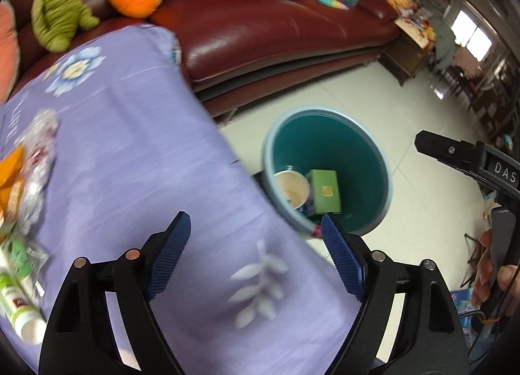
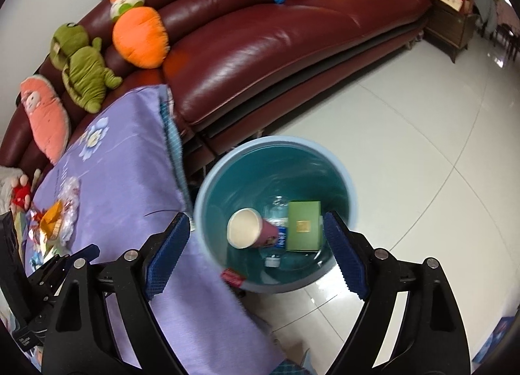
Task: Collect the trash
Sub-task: 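Return both tools to the table toward the remaining trash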
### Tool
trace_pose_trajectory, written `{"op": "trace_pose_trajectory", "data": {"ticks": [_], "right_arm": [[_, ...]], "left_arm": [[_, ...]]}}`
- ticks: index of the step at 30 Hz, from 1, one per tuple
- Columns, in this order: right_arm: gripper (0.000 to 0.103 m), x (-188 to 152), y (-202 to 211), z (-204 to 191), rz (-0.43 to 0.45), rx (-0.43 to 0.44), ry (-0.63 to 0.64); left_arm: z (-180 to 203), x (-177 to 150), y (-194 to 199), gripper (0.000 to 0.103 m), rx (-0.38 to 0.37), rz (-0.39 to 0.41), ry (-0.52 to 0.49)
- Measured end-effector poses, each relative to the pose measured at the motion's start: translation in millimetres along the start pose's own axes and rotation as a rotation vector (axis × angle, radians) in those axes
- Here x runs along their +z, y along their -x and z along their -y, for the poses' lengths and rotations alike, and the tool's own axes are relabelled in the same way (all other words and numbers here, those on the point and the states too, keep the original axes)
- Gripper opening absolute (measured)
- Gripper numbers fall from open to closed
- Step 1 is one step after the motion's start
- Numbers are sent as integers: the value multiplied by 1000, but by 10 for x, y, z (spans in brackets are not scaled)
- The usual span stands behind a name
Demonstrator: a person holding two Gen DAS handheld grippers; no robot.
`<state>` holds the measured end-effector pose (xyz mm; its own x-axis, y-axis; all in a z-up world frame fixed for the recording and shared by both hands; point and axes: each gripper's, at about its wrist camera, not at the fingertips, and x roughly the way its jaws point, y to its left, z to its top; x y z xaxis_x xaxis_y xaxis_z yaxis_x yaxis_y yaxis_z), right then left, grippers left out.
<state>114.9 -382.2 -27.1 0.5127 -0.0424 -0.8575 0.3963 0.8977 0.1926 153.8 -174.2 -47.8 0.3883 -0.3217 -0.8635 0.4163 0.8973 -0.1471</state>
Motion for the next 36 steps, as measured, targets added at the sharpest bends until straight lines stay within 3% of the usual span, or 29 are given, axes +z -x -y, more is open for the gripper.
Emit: {"op": "trace_pose_trajectory", "data": {"ticks": [9,23,30,36], "right_arm": [[84,-161,33,-706,-37,41,109],[85,-411,-2,-1797,-93,76,297],[85,-566,-119,-2157,-136,89,350],[85,-648,-215,-2276,-169,87,370]], "left_arm": [[-677,-300,470,83,51,29,138],[-1968,-896,1253,83,168,139,407],[-2500,-1218,1232,83,180,120,558],[-2602,-1294,1079,83,149,91,590]]}}
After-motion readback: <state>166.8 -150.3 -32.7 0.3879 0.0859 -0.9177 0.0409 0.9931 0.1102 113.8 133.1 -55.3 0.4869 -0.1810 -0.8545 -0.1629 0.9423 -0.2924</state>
